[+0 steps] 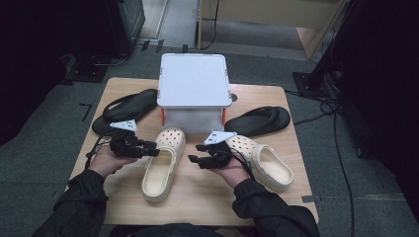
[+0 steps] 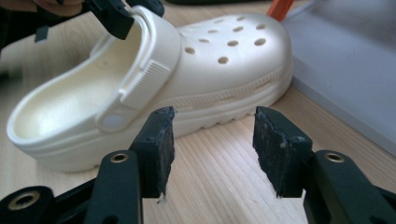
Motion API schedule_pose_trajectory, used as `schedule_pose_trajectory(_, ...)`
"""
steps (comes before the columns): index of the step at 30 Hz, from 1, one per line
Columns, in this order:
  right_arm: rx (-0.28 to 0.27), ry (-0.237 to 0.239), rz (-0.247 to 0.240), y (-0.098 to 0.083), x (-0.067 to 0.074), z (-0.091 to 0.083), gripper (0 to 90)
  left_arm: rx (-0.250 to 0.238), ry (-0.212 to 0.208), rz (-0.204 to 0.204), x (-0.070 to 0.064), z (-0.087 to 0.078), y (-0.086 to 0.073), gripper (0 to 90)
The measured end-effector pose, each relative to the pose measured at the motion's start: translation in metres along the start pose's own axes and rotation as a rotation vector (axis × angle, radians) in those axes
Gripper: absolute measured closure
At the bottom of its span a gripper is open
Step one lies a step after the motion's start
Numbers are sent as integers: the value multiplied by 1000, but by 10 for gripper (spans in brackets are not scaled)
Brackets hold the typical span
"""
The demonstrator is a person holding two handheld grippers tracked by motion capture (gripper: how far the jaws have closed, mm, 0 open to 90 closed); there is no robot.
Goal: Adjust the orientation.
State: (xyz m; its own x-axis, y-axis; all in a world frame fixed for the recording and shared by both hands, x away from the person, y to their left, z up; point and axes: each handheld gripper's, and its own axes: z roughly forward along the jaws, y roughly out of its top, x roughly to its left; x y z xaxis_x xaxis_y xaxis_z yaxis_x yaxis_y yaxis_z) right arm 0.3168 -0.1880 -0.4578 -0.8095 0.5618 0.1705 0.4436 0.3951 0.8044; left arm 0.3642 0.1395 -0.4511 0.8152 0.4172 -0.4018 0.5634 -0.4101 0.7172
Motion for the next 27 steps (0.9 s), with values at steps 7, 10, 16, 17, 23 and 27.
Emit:
schedule_pose_trajectory(7,-27,10,8,9,15,9,464,-24,93,26,0,-14,4,522)
schedule_pose_trajectory(10,-36,18,15,14,21,16,444,-26,131,42,-2,-16,7,524)
schedule_pose_trajectory(16,-55,15,36,21,30,34,393,-39,147,46,-1,-17,18,526)
schedule_pose_trajectory(17,-46,9,29,23,32,38,390,-47,144,44,-1,-17,20,528)
schedule_pose_trajectory(23,-24,-71,-40,28,42,60,357,-35,155,57,-2,-17,36,529)
schedule_pose_trajectory(27,-16,-126,-54,27,42,64,356,-40,139,59,-1,-16,44,528)
